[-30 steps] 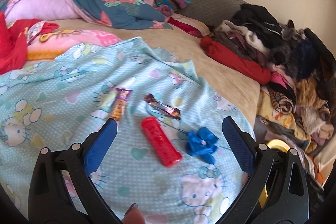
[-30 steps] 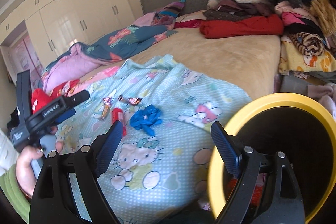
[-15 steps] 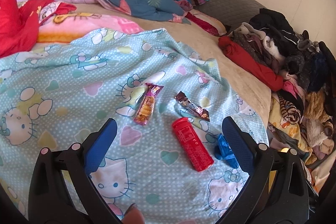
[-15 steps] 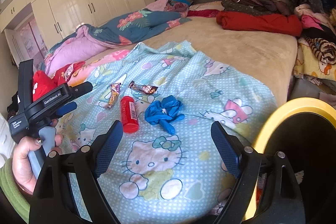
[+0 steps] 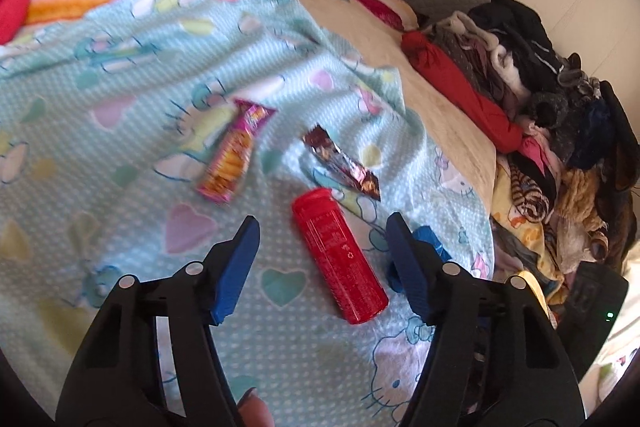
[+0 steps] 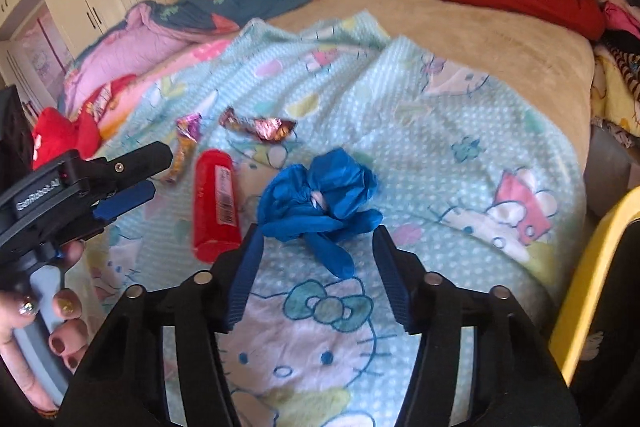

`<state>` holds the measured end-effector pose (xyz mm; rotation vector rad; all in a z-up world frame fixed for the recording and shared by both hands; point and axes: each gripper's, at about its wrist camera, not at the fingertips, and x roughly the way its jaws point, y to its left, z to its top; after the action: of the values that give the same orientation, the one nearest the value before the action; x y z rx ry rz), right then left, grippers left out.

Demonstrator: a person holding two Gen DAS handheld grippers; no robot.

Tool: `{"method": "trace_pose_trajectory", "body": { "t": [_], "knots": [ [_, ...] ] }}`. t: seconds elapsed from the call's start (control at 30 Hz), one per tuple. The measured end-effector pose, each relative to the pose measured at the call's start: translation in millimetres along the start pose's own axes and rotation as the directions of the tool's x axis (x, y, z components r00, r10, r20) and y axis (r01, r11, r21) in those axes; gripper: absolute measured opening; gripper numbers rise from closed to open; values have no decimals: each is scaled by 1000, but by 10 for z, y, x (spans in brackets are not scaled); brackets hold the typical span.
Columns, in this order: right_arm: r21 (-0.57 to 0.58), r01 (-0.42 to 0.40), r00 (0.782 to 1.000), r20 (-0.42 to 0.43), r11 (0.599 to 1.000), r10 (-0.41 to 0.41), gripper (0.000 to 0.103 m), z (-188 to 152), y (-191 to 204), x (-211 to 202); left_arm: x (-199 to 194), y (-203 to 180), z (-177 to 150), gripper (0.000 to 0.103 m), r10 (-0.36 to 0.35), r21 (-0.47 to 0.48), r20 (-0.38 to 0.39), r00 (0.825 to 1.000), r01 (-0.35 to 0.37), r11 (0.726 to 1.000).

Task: Collect trash
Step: 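Grasp blue glove with right tool while left tool lowers toward red tube, then carry red tube in left tool and blue glove in right tool over bin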

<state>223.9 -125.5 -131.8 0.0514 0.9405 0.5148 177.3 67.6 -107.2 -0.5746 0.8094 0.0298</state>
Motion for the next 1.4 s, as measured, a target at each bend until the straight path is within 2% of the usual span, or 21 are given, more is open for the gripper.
{"method": "trace_pose_trajectory", "body": {
  "t": [0.1,0.13,0.3,0.53,0.63,0.67,0.7,1.13,1.4],
  "knots": [
    [37,-7,999,-31,999,8,24,-23,-85,96,138,2,-19,52,-14,-15,-43,999,13,1000],
    [54,-20,1000,-21,998,21,6,-26,-121,82,182,2,-25,52,-18,-22,-54,998,17,1000],
    [119,-70,997,39,990,66,5,-75,-241,-73,376,3,-68,48,-31,-55,-106,994,26,998],
    [136,-110,987,134,984,92,4,-118,-266,-362,489,-9,-114,44,5,-28,-125,992,-8,1000],
    [126,-128,981,163,984,107,4,-152,-235,-485,498,-21,-126,39,28,-8,-126,992,-29,1000],
    [122,-138,979,169,983,116,4,-153,-230,-514,496,-26,-129,34,33,-1,-124,992,-33,999],
    [115,-149,976,174,982,128,4,-162,-222,-547,483,-35,-139,31,32,3,-122,992,-32,999],
    [52,-135,972,199,989,122,4,-247,-81,-754,216,-31,-314,27,22,23,-128,992,-19,1000],
    [22,-122,970,212,992,115,4,-312,-40,-882,29,-36,-351,27,29,30,-91,995,-27,999]
  ]
}}
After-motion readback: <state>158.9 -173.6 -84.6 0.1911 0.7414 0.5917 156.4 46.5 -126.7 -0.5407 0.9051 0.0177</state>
